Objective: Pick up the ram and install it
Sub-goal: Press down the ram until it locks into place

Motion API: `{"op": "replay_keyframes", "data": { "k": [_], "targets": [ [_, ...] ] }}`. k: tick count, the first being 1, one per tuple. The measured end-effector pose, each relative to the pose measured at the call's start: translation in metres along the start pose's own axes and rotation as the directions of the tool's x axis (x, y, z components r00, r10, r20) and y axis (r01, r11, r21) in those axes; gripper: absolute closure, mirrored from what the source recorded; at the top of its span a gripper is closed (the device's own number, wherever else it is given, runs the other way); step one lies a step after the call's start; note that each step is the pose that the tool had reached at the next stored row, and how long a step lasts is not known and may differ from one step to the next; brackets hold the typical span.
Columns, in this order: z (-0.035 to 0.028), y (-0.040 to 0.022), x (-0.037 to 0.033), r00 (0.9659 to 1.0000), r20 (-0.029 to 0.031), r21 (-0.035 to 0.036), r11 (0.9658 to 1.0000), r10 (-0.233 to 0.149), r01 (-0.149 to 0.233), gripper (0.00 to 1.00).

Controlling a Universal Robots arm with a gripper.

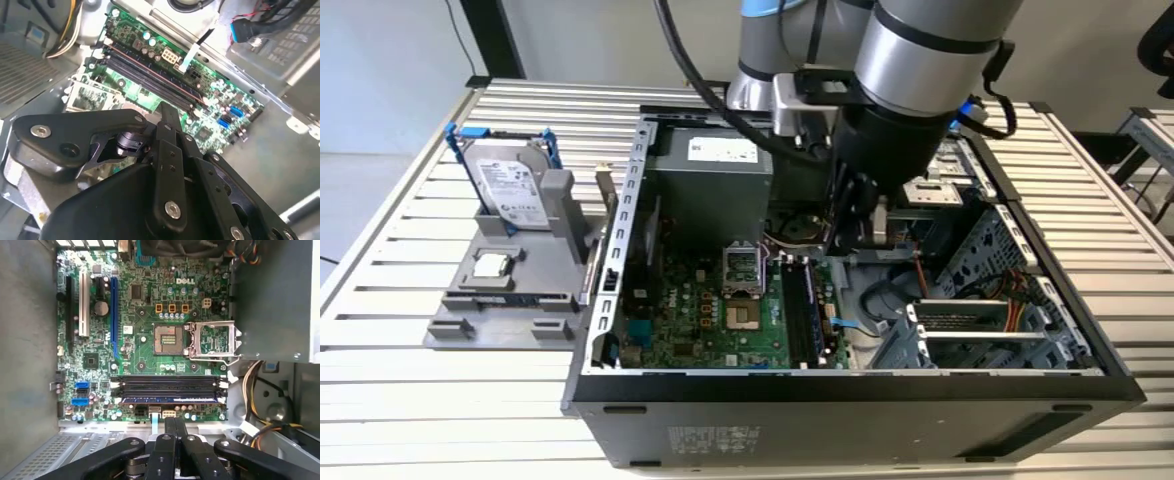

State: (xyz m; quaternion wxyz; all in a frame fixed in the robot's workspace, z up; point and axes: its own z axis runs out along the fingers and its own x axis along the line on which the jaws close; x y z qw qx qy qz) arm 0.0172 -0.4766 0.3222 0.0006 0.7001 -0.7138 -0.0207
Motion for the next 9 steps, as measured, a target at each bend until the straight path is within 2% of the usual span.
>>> {"op": "replay_keyframes", "data": {
  "k": [2,9],
  "targets": [
    [-0.0068,0.0002,-0.0002,1.0000,-0.0006,0.0000,1.0000,0.000,0.000,1.00],
    [-0.0071,0.0002,-0.0002,1.0000,-0.0005,0.0000,1.0000,0.000,0.000,1.00]
  ]
}}
